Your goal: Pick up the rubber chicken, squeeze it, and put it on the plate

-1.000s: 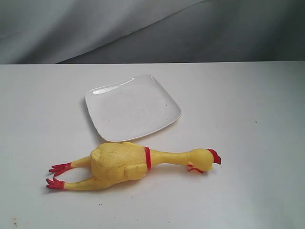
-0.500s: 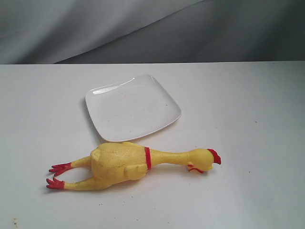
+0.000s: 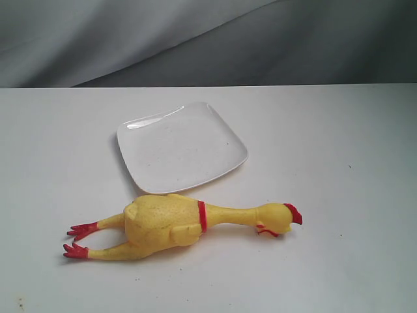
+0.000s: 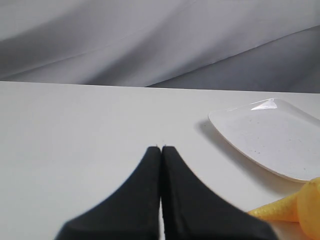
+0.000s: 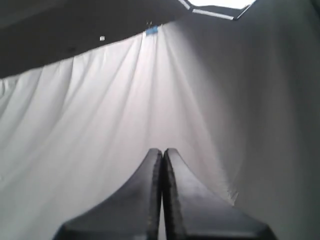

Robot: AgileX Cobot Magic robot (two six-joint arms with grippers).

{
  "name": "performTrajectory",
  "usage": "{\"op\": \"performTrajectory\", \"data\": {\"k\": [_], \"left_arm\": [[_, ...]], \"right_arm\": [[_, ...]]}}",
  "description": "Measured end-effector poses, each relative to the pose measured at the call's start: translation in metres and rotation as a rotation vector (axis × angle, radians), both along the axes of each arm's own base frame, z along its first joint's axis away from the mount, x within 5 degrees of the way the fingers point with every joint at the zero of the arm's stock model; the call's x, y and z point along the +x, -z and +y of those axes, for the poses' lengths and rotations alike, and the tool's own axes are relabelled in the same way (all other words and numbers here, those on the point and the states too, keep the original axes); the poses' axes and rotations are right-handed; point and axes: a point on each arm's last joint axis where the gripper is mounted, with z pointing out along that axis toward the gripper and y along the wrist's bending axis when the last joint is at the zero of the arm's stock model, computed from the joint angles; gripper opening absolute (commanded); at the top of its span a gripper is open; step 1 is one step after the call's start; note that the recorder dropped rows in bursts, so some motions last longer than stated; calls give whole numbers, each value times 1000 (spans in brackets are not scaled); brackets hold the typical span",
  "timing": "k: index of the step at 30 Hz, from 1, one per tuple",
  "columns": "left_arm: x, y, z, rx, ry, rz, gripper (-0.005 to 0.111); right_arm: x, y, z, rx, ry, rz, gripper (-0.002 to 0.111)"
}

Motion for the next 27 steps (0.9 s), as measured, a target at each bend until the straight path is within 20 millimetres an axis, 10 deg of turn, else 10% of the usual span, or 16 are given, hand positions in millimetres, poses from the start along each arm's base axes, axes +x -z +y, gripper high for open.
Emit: {"op": "performTrajectory", "data": {"k": [11,17,27], "left_arm": [[0,0,0,0,0,0,0],[0,0,0,0,0,0,0],[0,0,0,0,0,0,0]], "right_arm": [[111,-74,42,-329,-354,309,0],[156,-79,63,-371,-581,413,0],[172,-94,13,-735,158,335,0]]}}
